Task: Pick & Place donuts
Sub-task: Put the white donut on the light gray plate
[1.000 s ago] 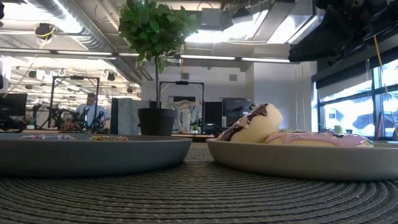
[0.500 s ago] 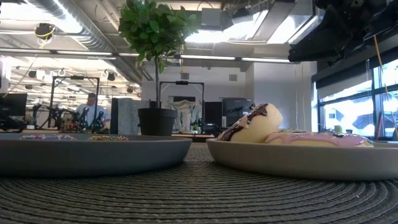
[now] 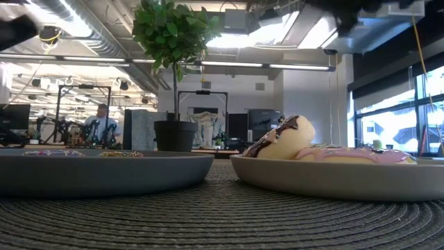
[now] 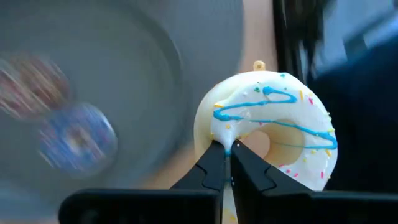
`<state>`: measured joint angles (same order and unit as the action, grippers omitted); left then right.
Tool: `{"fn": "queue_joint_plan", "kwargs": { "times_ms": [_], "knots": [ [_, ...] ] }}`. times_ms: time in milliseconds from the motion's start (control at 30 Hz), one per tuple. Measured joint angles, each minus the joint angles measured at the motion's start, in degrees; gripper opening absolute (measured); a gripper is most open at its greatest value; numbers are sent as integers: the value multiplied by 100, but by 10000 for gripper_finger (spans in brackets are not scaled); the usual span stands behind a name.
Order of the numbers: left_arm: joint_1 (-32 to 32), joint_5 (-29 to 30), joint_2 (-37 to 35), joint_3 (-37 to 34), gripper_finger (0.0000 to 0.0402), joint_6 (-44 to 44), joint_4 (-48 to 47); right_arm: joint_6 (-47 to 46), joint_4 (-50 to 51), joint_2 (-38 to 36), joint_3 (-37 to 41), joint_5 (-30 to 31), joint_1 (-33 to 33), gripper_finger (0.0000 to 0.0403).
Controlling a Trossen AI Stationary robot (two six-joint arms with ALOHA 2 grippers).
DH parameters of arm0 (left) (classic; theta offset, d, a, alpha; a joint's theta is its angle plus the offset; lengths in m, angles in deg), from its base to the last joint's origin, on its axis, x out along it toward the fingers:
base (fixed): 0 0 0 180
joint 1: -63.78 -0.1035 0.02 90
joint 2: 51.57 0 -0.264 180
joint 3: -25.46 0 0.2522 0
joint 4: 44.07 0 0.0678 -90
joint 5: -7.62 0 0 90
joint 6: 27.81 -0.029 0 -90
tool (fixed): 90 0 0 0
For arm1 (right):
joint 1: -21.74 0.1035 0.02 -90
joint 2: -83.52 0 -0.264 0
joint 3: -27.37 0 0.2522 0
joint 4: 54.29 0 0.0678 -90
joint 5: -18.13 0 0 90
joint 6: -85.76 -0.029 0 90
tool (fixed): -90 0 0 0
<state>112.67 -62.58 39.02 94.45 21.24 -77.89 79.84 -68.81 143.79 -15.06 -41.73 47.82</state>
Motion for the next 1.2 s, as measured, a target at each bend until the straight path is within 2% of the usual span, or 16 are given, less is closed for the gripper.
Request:
{"fn": "queue_joint_plan", "kwargs": {
  "times_ms": [100,200,333,467,633,867,967,1200],
  "knots": [
    [-331,411,-6,337,6,-331,-133,605,-523,0,-2,-854,-167,103],
    [-707,811,-12,547,6,-960,-236,926,-835,0,-34,-1111,-305,103],
    [-1228,1581,-11,655,6,-1711,-244,1094,-494,200,-360,-949,-468,103],
    [-1769,2550,-11,655,6,-1748,-245,1157,212,722,-844,-345,-616,103],
    [-2174,3044,-11,643,7,-1930,-121,937,719,1583,-1436,210,-805,103],
    [-2330,4048,-11,642,7,-1985,-58,1078,711,2290,-2006,218,-921,103],
    [-2330,4238,-9,640,7,-1983,-59,1236,708,2441,-2161,217,-921,103],
    [-2373,4362,-9,638,8,-1981,-67,1521,568,2599,-2229,-249,-919,103]
  ]
}}
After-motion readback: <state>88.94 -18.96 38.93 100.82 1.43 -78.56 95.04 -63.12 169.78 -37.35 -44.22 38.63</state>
